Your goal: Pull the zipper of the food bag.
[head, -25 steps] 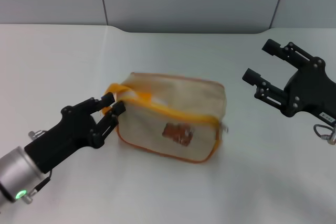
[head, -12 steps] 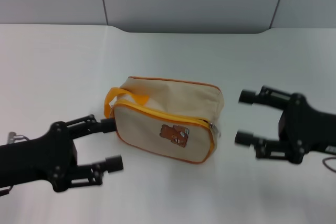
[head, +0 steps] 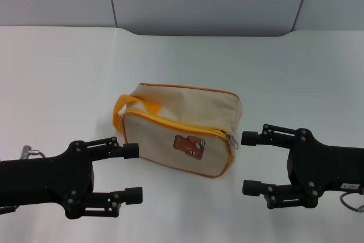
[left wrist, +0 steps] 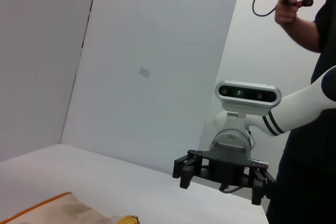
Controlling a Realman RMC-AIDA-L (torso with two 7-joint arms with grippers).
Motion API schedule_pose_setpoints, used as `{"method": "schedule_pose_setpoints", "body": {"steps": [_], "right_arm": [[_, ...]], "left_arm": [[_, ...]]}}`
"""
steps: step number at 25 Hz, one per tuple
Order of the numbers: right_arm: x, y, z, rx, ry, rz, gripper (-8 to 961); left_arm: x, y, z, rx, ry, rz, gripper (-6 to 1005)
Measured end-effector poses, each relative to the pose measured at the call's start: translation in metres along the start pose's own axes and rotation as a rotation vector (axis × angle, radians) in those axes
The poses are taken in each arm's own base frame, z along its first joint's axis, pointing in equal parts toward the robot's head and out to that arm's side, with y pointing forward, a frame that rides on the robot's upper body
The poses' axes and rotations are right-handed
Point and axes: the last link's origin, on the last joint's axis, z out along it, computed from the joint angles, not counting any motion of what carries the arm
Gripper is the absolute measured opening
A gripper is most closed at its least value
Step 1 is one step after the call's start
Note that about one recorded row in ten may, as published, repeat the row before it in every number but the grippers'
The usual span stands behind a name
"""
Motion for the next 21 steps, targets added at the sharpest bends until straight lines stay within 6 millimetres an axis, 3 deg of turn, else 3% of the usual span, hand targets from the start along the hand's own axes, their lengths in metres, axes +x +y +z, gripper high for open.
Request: {"method": "schedule_pose_setpoints", "body": {"steps": [21], "right_arm": [[0.0006, -0.0008, 0.0002, 0.003, 0.007, 0.001, 830]], "left_arm": [[-0.0003, 0.0006, 0.001, -0.003, 0.0, 0.004, 819]]}}
